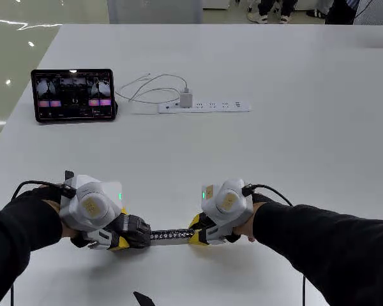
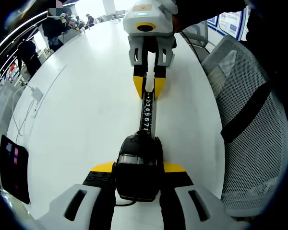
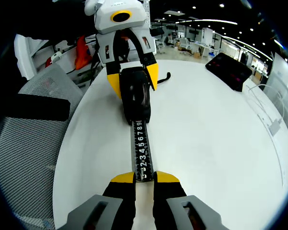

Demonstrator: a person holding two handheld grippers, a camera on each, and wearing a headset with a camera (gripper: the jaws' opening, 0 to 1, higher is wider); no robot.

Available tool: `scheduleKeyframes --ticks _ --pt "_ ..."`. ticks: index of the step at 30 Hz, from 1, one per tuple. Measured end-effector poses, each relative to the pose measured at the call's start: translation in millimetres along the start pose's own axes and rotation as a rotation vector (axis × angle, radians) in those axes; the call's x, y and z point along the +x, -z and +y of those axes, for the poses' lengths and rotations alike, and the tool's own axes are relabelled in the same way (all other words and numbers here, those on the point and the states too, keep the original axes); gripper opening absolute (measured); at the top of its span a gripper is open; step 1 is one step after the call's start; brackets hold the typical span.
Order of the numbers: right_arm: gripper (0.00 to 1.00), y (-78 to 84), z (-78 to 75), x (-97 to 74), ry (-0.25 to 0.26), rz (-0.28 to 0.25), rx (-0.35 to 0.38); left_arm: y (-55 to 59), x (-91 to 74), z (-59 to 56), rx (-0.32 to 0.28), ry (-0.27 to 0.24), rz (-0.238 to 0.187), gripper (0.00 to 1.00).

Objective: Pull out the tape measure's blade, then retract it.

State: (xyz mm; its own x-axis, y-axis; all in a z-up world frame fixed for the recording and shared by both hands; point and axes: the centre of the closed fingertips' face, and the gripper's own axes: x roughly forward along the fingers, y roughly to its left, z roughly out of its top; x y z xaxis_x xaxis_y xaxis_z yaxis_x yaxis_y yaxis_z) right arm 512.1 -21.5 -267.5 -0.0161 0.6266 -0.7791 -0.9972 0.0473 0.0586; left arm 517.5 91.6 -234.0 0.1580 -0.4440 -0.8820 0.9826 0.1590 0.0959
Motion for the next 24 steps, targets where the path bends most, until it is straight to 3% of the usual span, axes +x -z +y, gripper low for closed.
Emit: scheduleKeyframes --ticks 24 --pt "0.09 12.1 0.4 -7.3 0.004 0.011 0.006 -0.6 0.8 -0.9 -0.001 0.001 -0.002 0.29"
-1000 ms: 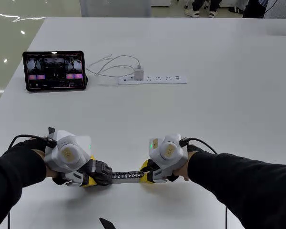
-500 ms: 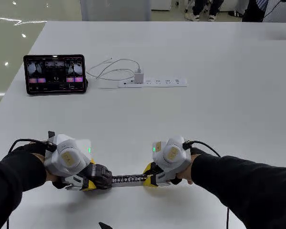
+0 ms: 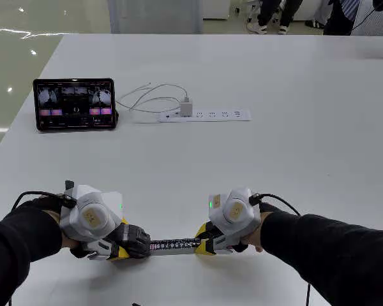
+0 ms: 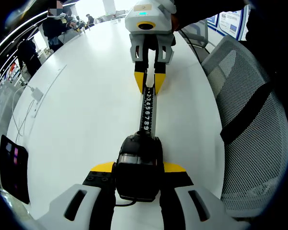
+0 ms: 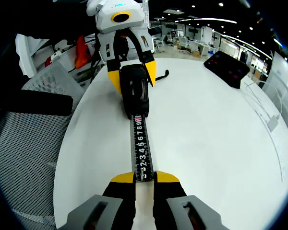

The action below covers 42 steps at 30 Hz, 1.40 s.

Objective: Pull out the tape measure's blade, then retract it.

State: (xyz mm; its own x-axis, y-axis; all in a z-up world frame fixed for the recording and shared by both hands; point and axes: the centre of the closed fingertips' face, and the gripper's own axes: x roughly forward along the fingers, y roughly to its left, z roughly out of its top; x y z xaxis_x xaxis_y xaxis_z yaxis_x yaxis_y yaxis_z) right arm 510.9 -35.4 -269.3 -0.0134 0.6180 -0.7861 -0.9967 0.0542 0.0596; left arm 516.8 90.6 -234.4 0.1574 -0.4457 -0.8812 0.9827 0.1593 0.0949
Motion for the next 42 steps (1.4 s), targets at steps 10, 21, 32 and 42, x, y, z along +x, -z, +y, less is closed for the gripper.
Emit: scheduleKeyframes --ticks 10,21,32,42 --pt "0.09 5.2 -0.9 -3.1 0.004 0.0 0.008 0.3 0.3 0.0 -0.002 0.0 0.001 0.29" --pt "0.09 10.7 -1.5 -7.8 0.008 -0.003 0.016 0.4 0.5 0.3 -0.003 0.0 0.0 0.29" --pt "0.09 14.0 -1.8 -11.1 0.01 -0.002 0.028 0.2 0.3 0.5 -0.003 0.0 0.0 0.29" --pt "0.08 18.5 -2.2 -14.3 0.009 0.001 0.023 0.2 0.5 0.4 -0.004 -0.001 0.002 0.29"
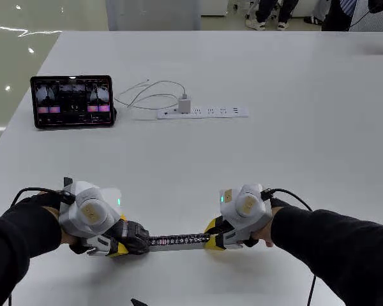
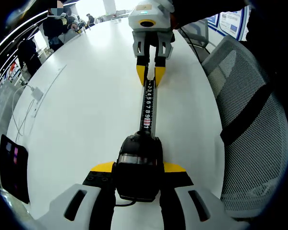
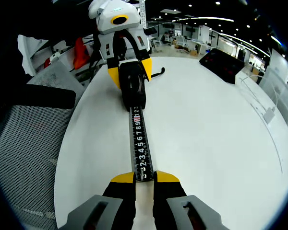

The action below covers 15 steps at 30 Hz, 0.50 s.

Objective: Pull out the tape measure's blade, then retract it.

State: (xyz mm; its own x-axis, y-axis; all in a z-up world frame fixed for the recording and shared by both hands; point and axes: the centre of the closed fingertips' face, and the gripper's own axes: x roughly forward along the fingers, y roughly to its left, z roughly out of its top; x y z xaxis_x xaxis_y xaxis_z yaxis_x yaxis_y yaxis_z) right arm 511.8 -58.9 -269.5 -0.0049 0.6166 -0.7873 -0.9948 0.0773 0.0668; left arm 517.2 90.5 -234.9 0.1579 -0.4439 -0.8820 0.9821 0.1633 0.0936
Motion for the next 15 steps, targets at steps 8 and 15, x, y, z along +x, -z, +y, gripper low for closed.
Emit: scheduleKeyframes --ticks 8,15 --pt "0.09 2.0 -0.1 -2.0 0.001 0.0 0.008 0.3 0.2 -0.2 -0.002 -0.001 0.001 0.29" --pt "0.09 4.2 -0.1 -4.7 0.003 -0.001 0.019 0.1 0.2 -0.2 -0.002 0.0 0.0 0.29"
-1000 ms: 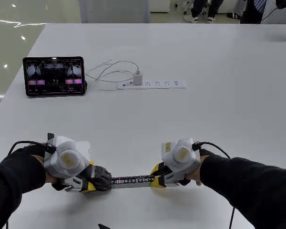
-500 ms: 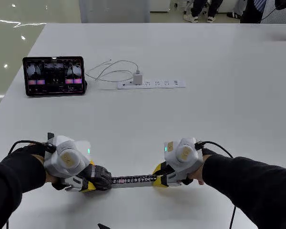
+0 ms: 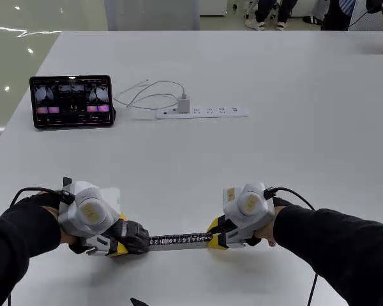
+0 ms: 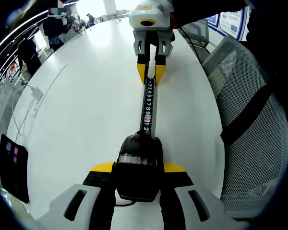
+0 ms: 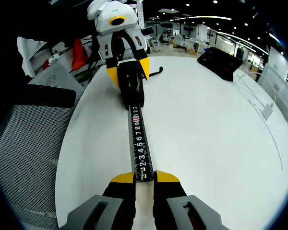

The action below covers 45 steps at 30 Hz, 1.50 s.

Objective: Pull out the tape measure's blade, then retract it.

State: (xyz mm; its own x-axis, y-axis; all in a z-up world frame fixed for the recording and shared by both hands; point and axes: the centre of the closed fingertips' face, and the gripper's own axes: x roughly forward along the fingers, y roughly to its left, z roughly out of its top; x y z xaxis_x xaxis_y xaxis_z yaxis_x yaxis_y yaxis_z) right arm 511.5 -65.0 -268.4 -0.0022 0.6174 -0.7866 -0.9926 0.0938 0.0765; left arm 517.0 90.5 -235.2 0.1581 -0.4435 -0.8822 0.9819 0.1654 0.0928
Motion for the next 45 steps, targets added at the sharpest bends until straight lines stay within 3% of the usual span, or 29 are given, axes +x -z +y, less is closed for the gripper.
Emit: scheduleKeyframes --ticks 19,45 --pt "0.09 6.1 -1.0 -4.4 0.005 0.005 0.002 -0.3 0.2 0.9 -0.01 -0.001 -0.011 0.3" --pt "0.09 29.7 -4.6 -25.1 0.022 0.014 0.027 -0.9 0.2 0.8 -0.015 -0.002 -0.023 0.3"
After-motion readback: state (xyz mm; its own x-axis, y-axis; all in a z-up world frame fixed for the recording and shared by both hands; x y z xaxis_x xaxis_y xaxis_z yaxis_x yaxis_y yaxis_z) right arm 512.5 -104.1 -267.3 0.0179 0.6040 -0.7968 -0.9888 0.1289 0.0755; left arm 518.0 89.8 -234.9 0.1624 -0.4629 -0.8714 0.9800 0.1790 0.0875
